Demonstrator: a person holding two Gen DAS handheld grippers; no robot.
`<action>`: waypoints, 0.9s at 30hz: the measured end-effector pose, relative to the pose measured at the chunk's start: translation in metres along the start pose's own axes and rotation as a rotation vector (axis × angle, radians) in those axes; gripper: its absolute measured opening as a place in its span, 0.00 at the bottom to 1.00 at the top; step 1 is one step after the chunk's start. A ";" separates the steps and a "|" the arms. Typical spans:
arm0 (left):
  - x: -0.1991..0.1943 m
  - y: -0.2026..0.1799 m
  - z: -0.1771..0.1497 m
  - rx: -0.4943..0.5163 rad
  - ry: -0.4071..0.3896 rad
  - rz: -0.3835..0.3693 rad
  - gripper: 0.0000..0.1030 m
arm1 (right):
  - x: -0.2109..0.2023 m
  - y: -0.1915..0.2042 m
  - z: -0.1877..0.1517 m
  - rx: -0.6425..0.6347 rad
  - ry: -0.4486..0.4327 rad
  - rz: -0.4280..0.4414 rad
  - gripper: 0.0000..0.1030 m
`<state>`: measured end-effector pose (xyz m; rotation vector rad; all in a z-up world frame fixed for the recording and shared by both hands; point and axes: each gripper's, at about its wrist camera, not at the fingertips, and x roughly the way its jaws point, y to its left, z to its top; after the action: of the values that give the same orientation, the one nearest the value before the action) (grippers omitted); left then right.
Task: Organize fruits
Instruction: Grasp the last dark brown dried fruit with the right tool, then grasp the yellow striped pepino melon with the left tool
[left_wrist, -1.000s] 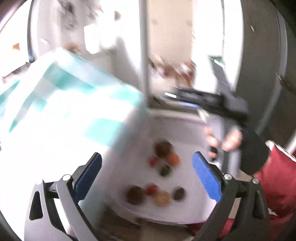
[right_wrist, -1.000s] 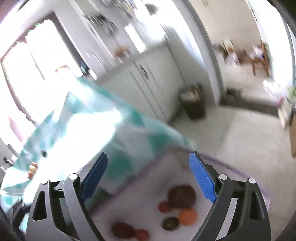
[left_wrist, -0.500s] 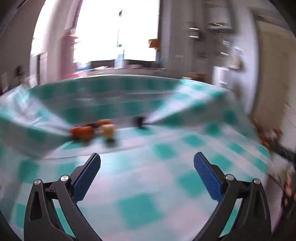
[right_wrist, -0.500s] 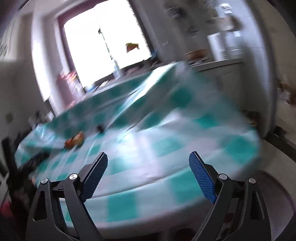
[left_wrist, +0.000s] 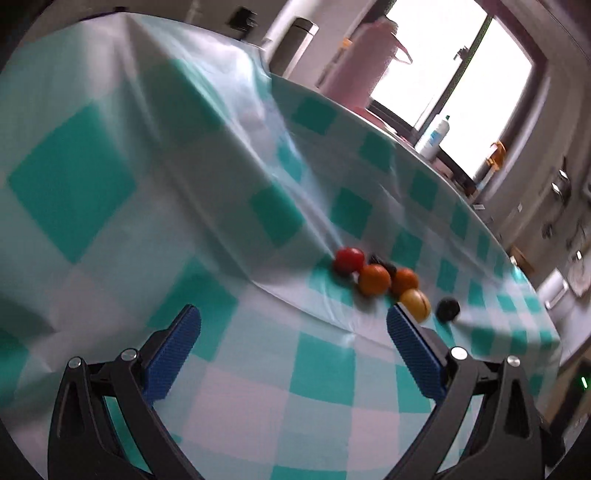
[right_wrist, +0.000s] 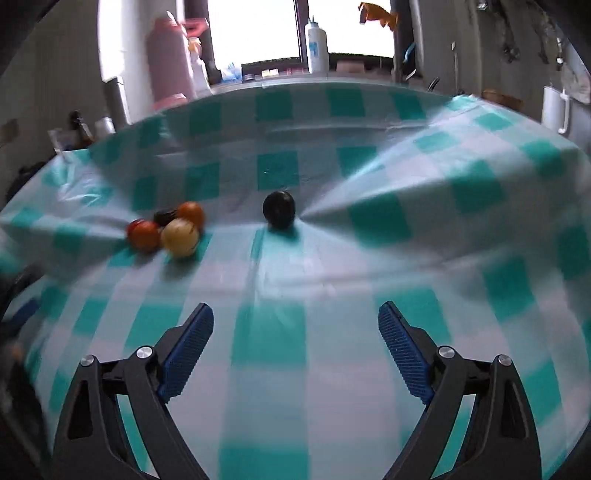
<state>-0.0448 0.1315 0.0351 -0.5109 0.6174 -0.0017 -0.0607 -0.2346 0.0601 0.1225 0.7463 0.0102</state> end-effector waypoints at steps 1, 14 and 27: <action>-0.001 0.002 0.001 -0.011 0.002 -0.001 0.98 | 0.013 0.005 0.012 0.008 0.032 0.007 0.86; 0.002 -0.011 -0.009 0.003 0.070 -0.047 0.98 | 0.139 0.031 0.090 0.022 0.137 -0.106 0.81; 0.006 -0.018 -0.016 0.045 0.073 -0.021 0.98 | 0.095 0.025 0.053 0.053 0.075 0.066 0.38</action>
<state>-0.0462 0.1071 0.0288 -0.4749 0.6824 -0.0543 0.0459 -0.2109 0.0374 0.1980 0.8178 0.0578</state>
